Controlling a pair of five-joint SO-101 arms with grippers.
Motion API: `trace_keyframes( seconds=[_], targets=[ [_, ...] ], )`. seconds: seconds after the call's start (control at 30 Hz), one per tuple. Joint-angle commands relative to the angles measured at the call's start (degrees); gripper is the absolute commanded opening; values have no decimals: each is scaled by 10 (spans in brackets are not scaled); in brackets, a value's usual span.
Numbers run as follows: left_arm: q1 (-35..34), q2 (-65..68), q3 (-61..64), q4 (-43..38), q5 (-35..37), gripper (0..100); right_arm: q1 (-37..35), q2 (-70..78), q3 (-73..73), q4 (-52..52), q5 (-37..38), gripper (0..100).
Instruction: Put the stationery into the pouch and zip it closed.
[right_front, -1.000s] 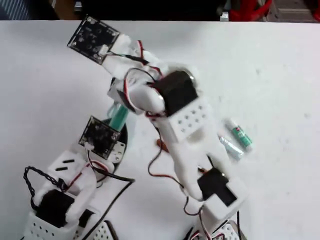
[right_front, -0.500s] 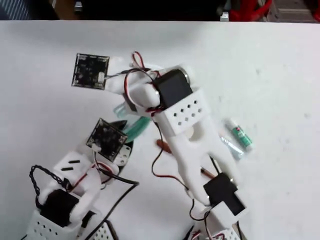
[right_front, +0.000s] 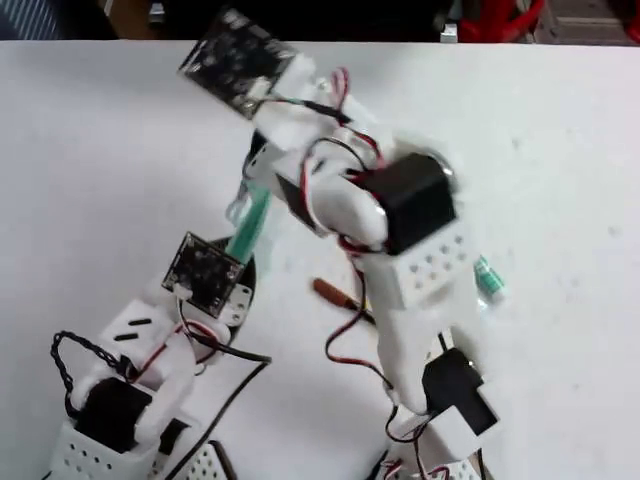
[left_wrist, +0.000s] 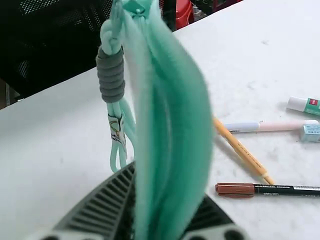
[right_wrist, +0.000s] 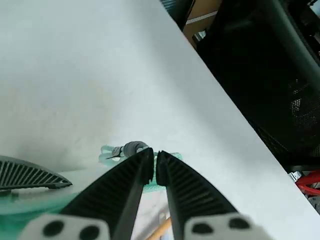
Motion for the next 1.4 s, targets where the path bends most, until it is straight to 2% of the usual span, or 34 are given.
trace_keyframes(
  seconds=[0.0,0.17,0.33,0.43,0.67,0.73,0.8,0.9,1.07,1.23,1.37],
  targets=[
    [-3,-1,7,-4,4,24,-2,-21,-24,1,-16,18],
    [0,-1,7,-3,4,24,-24,-15,-23,1,-14,23],
    [1,-1,8,1,4,24,-64,7,45,1,-13,224],
    [2,-1,11,1,-19,24,-61,21,104,2,-4,205],
    [15,-1,23,-4,-28,24,48,-1,257,4,97,199],
    [30,-1,24,-3,-29,24,71,-4,300,4,138,141],
    [33,-1,24,-3,-29,24,85,-5,336,4,170,19],
    [32,-1,24,-4,-29,24,104,-8,369,4,185,26],
    [34,-1,24,-4,-29,24,104,-9,355,3,176,18],
    [33,-1,24,-4,-29,24,95,-25,247,2,65,18],
    [31,-1,24,-4,-29,24,111,-49,192,3,40,18]
  ],
)
